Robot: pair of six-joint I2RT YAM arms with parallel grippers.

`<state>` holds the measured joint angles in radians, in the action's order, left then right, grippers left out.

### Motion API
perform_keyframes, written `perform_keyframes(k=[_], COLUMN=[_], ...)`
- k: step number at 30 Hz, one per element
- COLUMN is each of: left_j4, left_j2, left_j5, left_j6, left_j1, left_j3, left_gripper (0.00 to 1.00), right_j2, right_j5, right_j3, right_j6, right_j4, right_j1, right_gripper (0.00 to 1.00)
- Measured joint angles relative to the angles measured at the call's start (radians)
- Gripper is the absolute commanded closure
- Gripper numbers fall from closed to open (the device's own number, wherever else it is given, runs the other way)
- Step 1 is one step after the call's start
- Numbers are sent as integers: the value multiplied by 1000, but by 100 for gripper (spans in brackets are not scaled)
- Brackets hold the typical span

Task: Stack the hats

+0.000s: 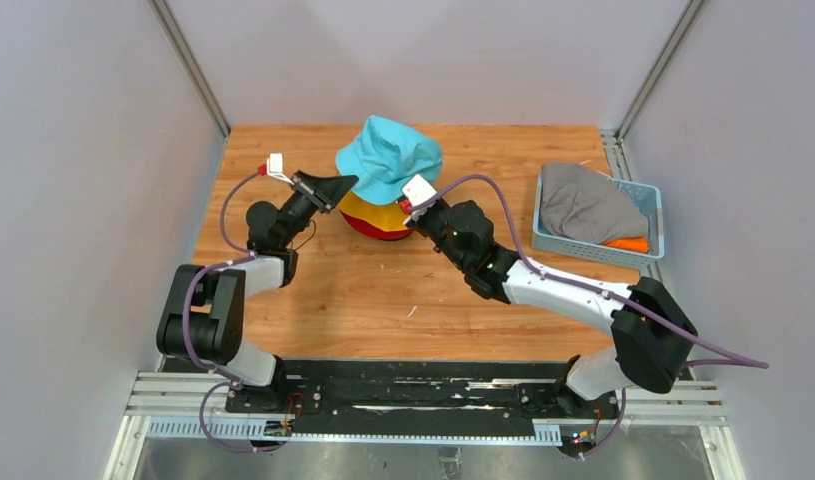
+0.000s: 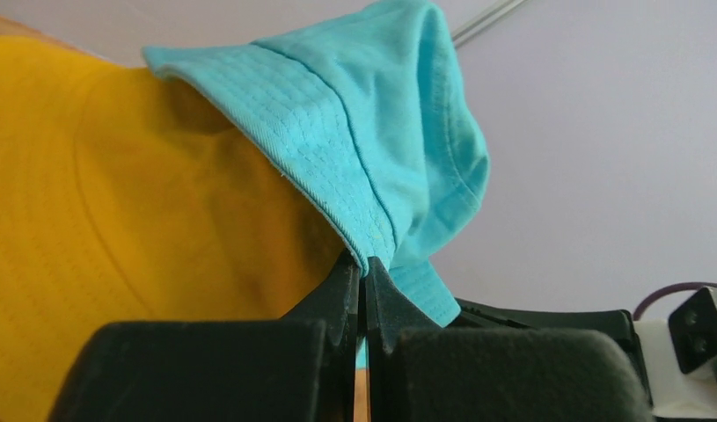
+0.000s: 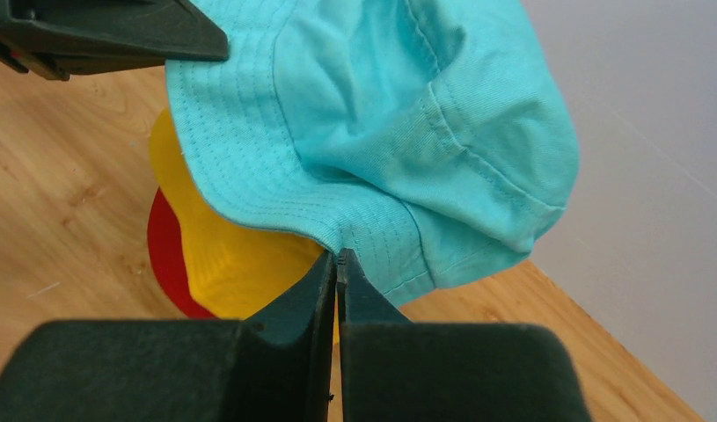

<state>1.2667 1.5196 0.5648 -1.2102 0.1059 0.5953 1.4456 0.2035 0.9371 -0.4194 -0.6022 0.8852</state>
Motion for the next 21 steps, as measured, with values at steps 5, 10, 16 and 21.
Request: perform_keyframes(k=[5, 10, 16, 21], left_j4=[-38, -24, 23, 84], left_j2=[-26, -37, -11, 104], left_j5=[-50, -119, -143, -139], left_j6=[63, 85, 72, 45], left_j1=[-1, -23, -56, -66], left_j3=[-65, -125, -145, -89], left_gripper=[100, 100, 100, 100], right_j2=[0, 2, 26, 73], right_j5=[17, 24, 7, 5], right_j3=[-55, -68, -64, -53], right_j6=[0, 0, 0, -9], right_j4=[-3, -4, -7, -11], right_j1=[30, 38, 51, 55], right_gripper=[99, 99, 100, 99])
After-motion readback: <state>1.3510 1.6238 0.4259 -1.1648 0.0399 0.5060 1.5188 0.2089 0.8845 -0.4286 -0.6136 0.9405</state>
